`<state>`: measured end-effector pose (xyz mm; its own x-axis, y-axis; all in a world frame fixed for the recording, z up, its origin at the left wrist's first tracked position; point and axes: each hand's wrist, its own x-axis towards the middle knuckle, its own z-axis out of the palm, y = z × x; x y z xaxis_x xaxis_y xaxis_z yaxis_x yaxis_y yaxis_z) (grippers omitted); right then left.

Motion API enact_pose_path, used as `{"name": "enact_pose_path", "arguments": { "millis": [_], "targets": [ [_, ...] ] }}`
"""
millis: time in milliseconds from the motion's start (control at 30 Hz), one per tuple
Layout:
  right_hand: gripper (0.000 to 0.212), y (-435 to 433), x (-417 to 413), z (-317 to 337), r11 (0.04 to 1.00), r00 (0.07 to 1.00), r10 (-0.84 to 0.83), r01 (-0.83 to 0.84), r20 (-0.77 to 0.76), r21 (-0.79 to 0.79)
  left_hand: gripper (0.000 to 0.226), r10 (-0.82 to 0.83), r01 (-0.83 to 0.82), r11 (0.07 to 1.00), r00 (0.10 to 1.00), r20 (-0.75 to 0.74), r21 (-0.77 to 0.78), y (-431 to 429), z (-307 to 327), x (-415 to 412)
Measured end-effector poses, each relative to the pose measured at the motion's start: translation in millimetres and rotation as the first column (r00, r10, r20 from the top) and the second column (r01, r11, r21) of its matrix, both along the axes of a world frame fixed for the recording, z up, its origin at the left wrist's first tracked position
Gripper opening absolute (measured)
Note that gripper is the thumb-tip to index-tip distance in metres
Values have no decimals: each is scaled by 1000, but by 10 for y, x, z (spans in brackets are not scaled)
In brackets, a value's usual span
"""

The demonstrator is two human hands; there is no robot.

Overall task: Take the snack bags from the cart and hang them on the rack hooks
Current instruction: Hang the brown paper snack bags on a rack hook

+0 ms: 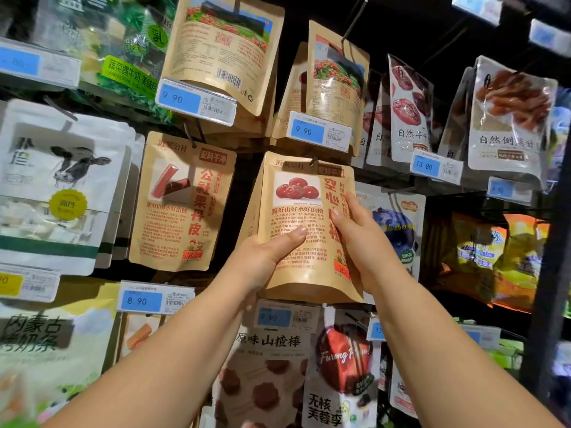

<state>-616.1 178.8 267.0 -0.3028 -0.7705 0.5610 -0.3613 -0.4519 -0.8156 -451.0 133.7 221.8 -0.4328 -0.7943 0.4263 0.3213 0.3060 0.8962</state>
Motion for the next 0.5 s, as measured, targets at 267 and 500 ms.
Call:
{"name": "enact_pose_path", "arguments": {
  "millis": [267,500],
  "targets": [
    [76,-167,-34,-98,994,995,68,-62,-68,91,63,404,-392,908,913,60,-148,-196,10,-45],
    [88,-351,-52,-126,990,984,-62,81,-168,112,77,407,-392,910,906,113,-136,-445,-4,-189]
  ]
}}
